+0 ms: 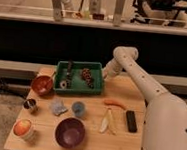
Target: Wipe tray with sponge
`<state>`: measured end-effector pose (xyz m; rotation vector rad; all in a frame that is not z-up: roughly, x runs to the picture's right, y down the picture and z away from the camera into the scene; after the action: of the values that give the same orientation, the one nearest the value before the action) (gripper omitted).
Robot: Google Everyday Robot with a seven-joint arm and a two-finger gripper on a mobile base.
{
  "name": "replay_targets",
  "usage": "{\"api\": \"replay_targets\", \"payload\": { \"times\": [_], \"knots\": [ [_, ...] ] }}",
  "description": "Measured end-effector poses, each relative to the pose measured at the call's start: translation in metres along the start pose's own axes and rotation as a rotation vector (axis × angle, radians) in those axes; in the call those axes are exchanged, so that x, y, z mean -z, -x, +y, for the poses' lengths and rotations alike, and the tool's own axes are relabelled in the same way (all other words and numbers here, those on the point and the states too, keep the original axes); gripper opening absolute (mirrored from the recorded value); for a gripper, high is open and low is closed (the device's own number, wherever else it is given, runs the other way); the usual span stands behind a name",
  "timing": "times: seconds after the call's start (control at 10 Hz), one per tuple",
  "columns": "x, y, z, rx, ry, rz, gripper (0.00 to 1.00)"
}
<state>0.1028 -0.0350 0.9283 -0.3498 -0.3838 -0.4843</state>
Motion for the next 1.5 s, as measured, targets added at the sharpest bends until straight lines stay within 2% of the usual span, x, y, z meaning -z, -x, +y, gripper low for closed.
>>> {"api": "replay_targets", "payload": {
  "times": [0.3,0.5,0.7,0.8,1.0,1.1,1.3,1.5],
  "knots": [
    [0.031,-0.014,0.005,-0.078,-0.096,-0.006,0.0],
    [0.04,-0.022,0.009,-0.1,-0.172,-0.062,0.0],
    [0.042,-0.02,0.008,-0.091,-0.188,-0.104,0.0],
    [0.044,-0.019,0.009,-0.076,-0.191,-0.156,0.0],
    [0.051,-0.014,0.012,-0.028,-0.197,-0.335,0.0],
    [0.052,-0.008,0.012,0.0,-0.198,-0.387,0.0],
    [0.054,-0.001,0.017,0.046,-0.191,-0.455,0.0],
    [0.052,0.011,0.017,0.099,-0.181,-0.486,0.0]
  ]
}}
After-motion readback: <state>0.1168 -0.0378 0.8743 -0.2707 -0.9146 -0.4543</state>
